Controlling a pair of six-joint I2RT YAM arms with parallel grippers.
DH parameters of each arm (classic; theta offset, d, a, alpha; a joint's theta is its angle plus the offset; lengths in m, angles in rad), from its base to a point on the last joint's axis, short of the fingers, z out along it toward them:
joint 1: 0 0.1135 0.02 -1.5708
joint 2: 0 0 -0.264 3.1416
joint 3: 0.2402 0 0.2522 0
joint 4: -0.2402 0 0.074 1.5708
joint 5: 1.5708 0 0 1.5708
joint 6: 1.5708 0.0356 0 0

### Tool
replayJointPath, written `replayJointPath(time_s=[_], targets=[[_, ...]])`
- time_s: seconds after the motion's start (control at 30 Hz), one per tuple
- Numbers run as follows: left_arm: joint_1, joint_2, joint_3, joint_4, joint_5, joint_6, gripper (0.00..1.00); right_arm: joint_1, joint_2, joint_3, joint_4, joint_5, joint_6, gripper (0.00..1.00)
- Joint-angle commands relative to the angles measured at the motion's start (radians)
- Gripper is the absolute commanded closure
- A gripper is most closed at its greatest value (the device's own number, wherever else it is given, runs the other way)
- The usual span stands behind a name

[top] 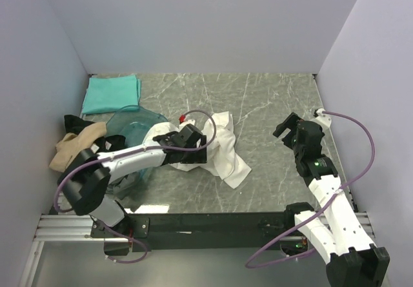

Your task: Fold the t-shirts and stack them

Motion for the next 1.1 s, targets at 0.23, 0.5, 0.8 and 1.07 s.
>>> replayJointPath(time_s=[0.23,0.5,0.8,1.07], targets=[[-0.008,0.142,0.075,0.249,0.215,0.019,0.99,-0.004,-0.029,-0.010,0.034,0.014,-0.004,0.07],[-0.074,0.227,0.254,0.481,0.506,0.090,0.99,-0.002,-0.031,-0.013,0.015,0.055,0.005,0.07],[-0.071,0.256,0.402,0.391,0.343,0.090,0.97,-0.004,-0.024,-0.008,0.005,0.063,0.008,0.07],[-0.052,-0.073,0.241,0.183,-0.091,0.026,0.01,-0.004,-0.015,-0.007,0.011,0.055,0.008,0.07]])
